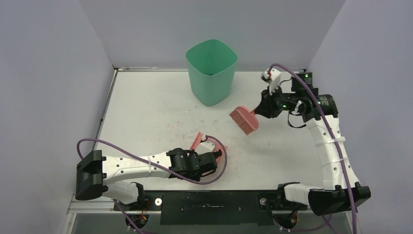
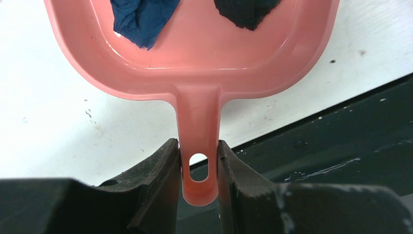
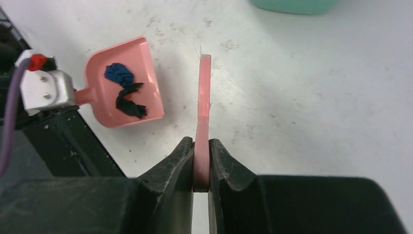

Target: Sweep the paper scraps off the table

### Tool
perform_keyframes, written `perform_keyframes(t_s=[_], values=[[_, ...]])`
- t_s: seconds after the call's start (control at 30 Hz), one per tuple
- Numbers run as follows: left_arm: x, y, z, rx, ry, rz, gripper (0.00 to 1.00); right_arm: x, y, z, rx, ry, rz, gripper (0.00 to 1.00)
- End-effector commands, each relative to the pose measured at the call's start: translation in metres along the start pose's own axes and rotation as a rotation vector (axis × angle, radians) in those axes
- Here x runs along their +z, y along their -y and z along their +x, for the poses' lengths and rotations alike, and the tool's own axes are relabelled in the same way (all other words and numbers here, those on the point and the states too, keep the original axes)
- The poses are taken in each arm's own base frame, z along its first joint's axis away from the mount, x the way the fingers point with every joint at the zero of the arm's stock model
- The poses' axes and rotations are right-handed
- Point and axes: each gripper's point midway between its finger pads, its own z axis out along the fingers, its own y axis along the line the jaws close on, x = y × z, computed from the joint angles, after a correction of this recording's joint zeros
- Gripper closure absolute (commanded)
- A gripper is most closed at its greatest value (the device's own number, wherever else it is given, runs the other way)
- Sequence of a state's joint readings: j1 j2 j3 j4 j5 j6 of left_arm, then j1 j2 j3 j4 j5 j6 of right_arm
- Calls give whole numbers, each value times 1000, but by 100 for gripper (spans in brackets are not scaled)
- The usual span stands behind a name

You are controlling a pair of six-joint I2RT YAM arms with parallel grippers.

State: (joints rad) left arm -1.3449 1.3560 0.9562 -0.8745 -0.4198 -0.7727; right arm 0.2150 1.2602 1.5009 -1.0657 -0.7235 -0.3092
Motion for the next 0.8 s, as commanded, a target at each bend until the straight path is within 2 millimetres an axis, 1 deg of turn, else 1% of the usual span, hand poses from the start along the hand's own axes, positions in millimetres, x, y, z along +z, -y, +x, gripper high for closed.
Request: perform_keyframes(t_s=[0.0,0.07,0.17,0.23,0.3,0.33,0.43,0.53,0.63,0.77], values=[[-16,7,-45,-21,109,39,100,-30,33,9,50,74,92,95],[-25,6,-59,-22,125,62,100,-41,54,21,109,97,141,95],[-41,3,-86,-24,167,90,100,-51,88,42,233,140,215,95],[-52,0,-106,-27,195,109,100,-55,103,58,298,165,242,95],[-65,-2,-128,-37,228,131,100,-53,111,70,347,194,250,95],[-76,-1,-144,-50,257,157,100,-52,115,76,369,209,261,95],[-100,-3,-181,-86,328,211,100,-42,119,86,422,263,273,95],[-122,-8,-220,-131,395,271,100,-36,119,89,452,313,278,95],[-138,-13,-258,-189,453,329,100,-31,118,92,468,346,274,95],[-150,-17,-304,-313,506,494,100,-22,116,99,500,375,249,95]])
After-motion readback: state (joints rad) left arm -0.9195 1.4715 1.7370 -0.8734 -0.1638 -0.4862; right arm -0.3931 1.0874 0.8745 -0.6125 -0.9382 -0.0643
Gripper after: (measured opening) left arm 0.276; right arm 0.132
